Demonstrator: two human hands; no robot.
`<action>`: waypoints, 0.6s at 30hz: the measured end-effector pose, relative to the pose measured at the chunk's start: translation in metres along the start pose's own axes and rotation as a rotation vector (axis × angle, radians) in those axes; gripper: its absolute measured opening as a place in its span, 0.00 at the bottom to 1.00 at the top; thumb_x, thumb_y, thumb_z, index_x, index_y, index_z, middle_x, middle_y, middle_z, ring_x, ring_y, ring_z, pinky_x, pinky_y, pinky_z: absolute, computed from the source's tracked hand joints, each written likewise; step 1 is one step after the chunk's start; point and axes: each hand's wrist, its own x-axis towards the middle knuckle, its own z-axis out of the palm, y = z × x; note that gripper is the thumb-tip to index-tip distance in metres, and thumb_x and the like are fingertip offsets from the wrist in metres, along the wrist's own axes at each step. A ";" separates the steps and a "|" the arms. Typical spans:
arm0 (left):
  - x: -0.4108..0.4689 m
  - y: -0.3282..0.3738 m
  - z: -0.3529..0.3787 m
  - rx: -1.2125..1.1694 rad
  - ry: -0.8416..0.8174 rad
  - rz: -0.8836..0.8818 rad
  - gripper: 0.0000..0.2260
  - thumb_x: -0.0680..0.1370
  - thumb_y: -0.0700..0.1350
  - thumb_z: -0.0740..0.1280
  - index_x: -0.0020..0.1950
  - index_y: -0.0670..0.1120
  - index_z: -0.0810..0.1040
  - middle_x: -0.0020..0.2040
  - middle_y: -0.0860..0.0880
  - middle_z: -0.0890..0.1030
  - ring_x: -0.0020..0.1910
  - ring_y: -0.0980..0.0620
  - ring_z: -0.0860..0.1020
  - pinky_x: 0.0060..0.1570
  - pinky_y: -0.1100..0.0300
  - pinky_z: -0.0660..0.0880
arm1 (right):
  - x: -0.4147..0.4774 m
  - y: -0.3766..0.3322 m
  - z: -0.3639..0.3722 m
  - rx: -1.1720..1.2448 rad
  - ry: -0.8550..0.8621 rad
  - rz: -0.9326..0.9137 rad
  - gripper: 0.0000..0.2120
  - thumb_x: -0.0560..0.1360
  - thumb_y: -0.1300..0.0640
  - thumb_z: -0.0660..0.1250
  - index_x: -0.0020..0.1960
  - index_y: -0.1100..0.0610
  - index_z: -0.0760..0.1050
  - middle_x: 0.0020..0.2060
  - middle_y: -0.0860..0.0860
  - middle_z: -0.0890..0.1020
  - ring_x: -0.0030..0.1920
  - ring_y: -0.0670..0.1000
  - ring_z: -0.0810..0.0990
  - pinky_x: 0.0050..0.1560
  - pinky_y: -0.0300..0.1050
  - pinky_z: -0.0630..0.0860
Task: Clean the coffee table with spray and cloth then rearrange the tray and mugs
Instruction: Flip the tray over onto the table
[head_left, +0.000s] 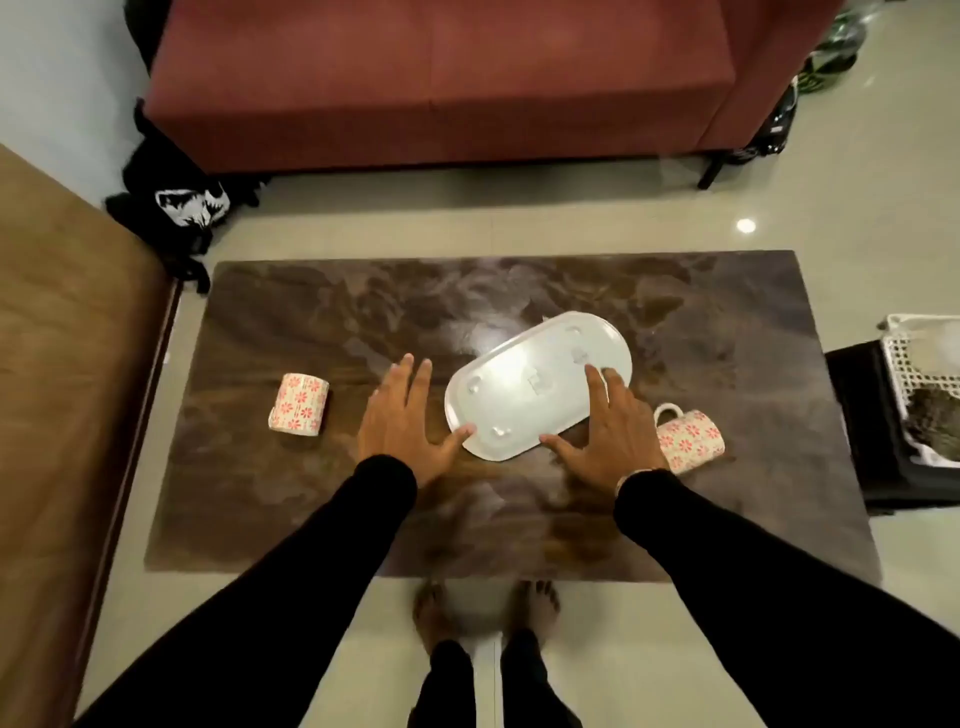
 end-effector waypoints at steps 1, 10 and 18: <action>0.004 -0.001 0.015 -0.027 -0.054 0.009 0.48 0.69 0.76 0.59 0.81 0.48 0.57 0.81 0.45 0.58 0.80 0.45 0.59 0.75 0.45 0.65 | 0.008 0.005 0.013 0.044 -0.059 0.039 0.54 0.70 0.23 0.64 0.83 0.54 0.53 0.80 0.59 0.63 0.77 0.62 0.67 0.71 0.63 0.71; 0.044 -0.006 0.147 -0.506 -0.257 -0.513 0.28 0.69 0.65 0.72 0.62 0.49 0.75 0.59 0.49 0.77 0.52 0.49 0.80 0.53 0.53 0.80 | 0.140 0.065 0.089 0.280 0.070 0.292 0.37 0.74 0.40 0.72 0.71 0.64 0.69 0.68 0.63 0.72 0.68 0.66 0.72 0.67 0.58 0.71; 0.064 0.010 0.172 -0.728 -0.085 -0.804 0.18 0.74 0.59 0.72 0.53 0.47 0.75 0.56 0.49 0.75 0.56 0.46 0.78 0.59 0.49 0.78 | 0.195 0.077 0.108 0.241 -0.103 0.554 0.52 0.67 0.24 0.69 0.75 0.61 0.66 0.73 0.61 0.69 0.72 0.66 0.68 0.72 0.57 0.66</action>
